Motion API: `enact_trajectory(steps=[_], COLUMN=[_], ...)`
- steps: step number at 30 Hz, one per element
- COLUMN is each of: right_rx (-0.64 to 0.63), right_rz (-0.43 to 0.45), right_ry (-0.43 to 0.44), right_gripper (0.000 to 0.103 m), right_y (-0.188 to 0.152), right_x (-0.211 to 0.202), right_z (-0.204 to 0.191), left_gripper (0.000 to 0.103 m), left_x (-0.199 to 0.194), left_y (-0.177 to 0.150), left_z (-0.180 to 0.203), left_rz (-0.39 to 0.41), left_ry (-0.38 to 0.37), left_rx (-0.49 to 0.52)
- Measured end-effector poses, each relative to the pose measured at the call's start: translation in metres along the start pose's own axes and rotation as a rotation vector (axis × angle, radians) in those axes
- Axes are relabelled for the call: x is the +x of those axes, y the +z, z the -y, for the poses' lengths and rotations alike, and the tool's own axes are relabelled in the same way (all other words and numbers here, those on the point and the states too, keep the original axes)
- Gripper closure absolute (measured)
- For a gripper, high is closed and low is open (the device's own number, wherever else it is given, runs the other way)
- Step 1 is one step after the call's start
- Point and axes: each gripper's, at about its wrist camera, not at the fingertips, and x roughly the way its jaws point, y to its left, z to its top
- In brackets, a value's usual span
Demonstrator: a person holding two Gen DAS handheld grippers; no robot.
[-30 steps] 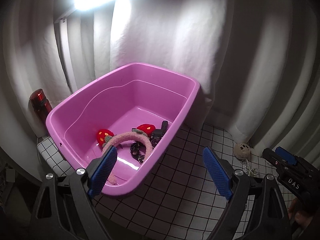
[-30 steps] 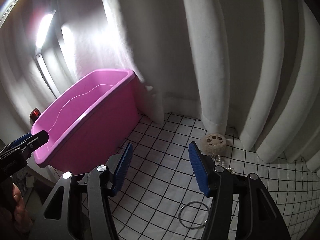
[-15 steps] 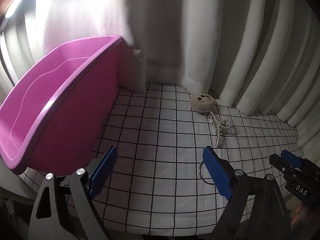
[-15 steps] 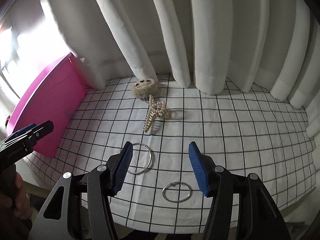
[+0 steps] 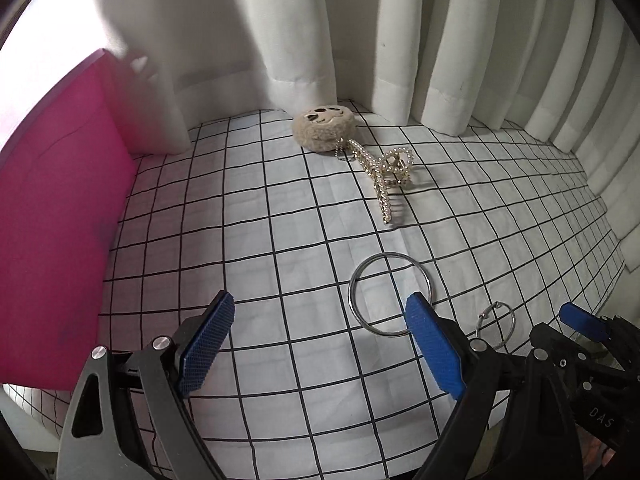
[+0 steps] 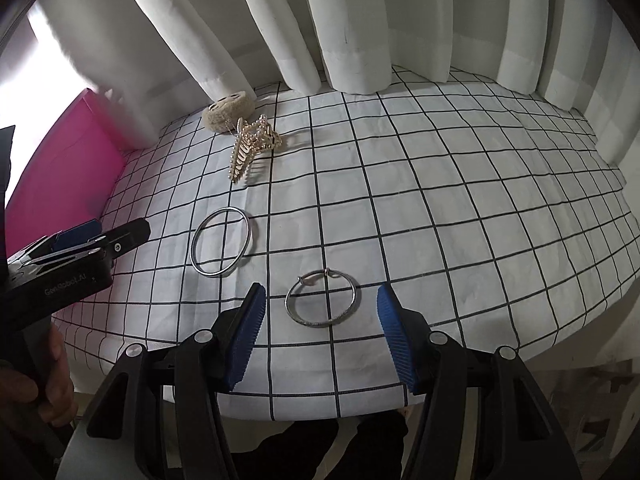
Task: Organize jewelry
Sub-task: 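Move both tools back over the table toward the silver rings, then close the left gripper on the large silver hoop while the right gripper grasps the thin silver bangle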
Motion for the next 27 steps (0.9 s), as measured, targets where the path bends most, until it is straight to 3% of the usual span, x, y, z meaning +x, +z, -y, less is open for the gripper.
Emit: enact_trajectory(steps=[10,27], right_rx=[0.042,0.023], right_rz=[-0.021,-0.03], right_ry=[-0.018,-0.018], right_gripper=[0.047,0.047], right_y=[-0.018,-0.017], right_x=[0.023,0.042], right_z=[0.003,-0.007], left_gripper=[0.017,0.017], left_x=[0.032,0.055], left_y=[0.0,-0.002], left_z=[0.023,0.03], left_rz=[-0.016,-0.048], left_ry=[-0.049,-0.081], left_rx=[0.107,0.155])
